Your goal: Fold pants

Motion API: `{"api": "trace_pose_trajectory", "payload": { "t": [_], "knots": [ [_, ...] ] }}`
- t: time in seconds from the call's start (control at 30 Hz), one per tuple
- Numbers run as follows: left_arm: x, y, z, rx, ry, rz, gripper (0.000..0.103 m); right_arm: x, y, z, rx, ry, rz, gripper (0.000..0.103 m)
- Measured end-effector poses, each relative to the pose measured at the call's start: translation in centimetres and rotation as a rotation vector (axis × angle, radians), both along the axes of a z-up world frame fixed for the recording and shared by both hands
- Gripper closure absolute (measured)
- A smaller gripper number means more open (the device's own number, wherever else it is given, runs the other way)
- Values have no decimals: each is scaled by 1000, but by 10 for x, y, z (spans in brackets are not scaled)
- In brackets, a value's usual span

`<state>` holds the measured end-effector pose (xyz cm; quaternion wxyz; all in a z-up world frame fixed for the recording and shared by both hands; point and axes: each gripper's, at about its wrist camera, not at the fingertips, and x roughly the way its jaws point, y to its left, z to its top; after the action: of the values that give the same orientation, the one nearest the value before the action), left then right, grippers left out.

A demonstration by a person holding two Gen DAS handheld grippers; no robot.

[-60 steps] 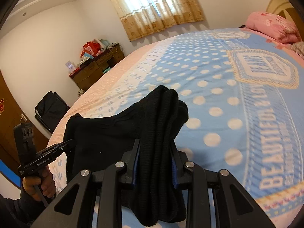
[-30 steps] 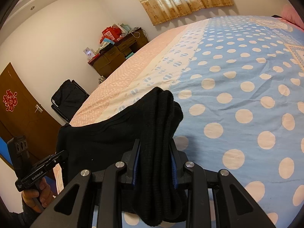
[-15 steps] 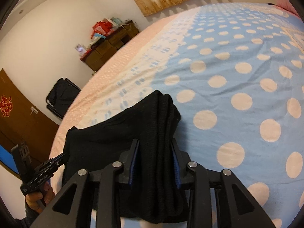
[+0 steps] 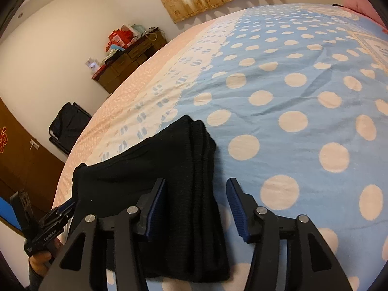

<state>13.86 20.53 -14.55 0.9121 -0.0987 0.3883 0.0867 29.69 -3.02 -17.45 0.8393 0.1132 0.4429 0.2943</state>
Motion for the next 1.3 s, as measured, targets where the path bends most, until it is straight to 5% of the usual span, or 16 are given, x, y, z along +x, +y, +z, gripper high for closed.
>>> {"api": "trace_pose_trajectory", "payload": {
  "t": [0.1, 0.3, 0.5, 0.93, 1.3],
  "knots": [
    [-6, -1, 3, 21, 10, 15, 35, -4, -11, 5, 11, -8, -33, 48],
    [-28, -1, 11, -18, 13, 45, 30, -30, -42, 26, -14, -26, -146, 42],
    [-46, -20, 44, -10, -66, 33, 21, -90, -69, 67, -44, -135, -130, 38],
    [-66, -54, 85, 72, -205, -21, 15, -164, -77, 126, -25, -386, -147, 35],
    [-70, -56, 94, 99, -241, -9, 11, -173, -60, 121, -45, -393, -89, 35]
  ]
}}
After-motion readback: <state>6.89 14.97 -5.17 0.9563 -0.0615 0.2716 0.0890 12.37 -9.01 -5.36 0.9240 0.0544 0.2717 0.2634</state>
